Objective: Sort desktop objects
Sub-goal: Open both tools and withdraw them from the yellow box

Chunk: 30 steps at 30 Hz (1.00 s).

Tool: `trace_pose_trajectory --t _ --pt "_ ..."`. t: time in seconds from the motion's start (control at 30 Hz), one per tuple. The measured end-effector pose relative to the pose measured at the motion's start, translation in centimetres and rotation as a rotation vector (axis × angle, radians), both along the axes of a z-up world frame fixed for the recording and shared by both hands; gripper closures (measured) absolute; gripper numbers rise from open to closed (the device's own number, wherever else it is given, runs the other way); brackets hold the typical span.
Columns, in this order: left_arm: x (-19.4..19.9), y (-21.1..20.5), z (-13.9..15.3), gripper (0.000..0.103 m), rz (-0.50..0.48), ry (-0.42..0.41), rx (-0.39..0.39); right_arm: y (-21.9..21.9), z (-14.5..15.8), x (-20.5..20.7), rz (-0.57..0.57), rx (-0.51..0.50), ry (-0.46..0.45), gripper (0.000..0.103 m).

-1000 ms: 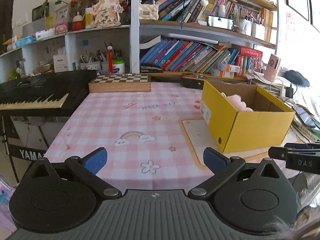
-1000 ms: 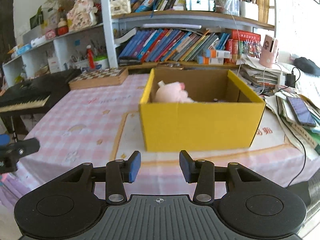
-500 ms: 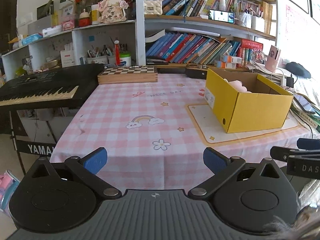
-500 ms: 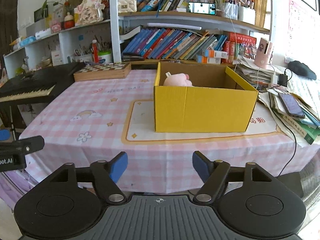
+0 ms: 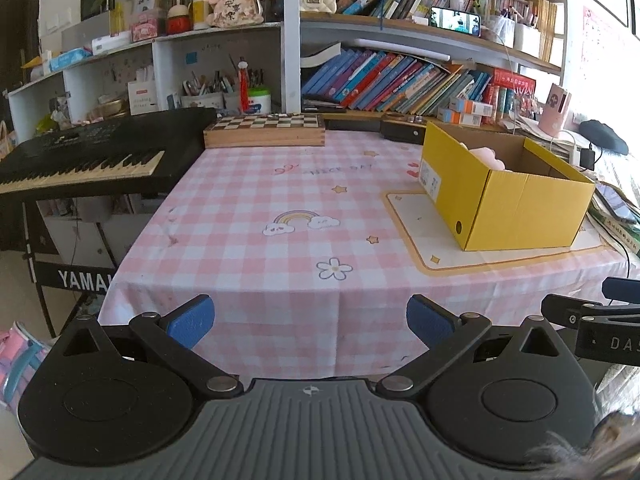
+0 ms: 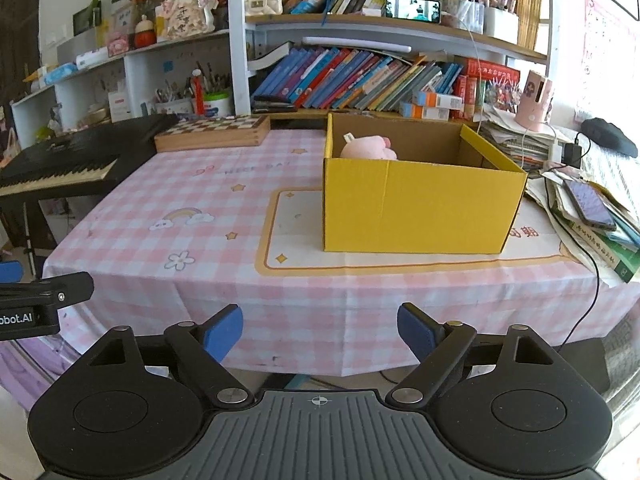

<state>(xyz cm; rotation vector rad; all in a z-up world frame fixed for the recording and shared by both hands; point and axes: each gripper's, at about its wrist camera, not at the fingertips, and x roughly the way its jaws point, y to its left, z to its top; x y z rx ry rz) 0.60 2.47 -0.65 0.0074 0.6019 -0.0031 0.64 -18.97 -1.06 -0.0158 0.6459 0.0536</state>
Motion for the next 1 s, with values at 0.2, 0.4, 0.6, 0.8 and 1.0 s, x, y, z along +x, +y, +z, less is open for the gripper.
trace_pose_trajectory --t 0.2,0.4,0.6,0.8,1.0 --pt "-0.3 -0.3 -0.2 0.0 -0.023 0.009 0.024 0.1 -0.2 -0.1 0.002 0.004 0.012 0.008" --pt "-0.5 -0.6 -0.4 0.0 -0.043 0.018 0.043 0.3 -0.5 -0.3 0.007 0.002 0.029 0.004" --pt "-0.4 -0.4 -0.4 0.0 -0.04 0.029 0.034 0.5 -0.5 -0.3 0.009 -0.003 0.034 0.003" --pt "-0.4 -0.2 -0.5 0.0 -0.035 0.035 0.026 0.7 -0.4 -0.3 0.011 -0.005 0.033 0.003" --pt "-0.3 -0.2 -0.5 0.0 -0.037 0.039 0.024 1.0 -0.3 -0.3 0.014 -0.005 0.034 0.003"
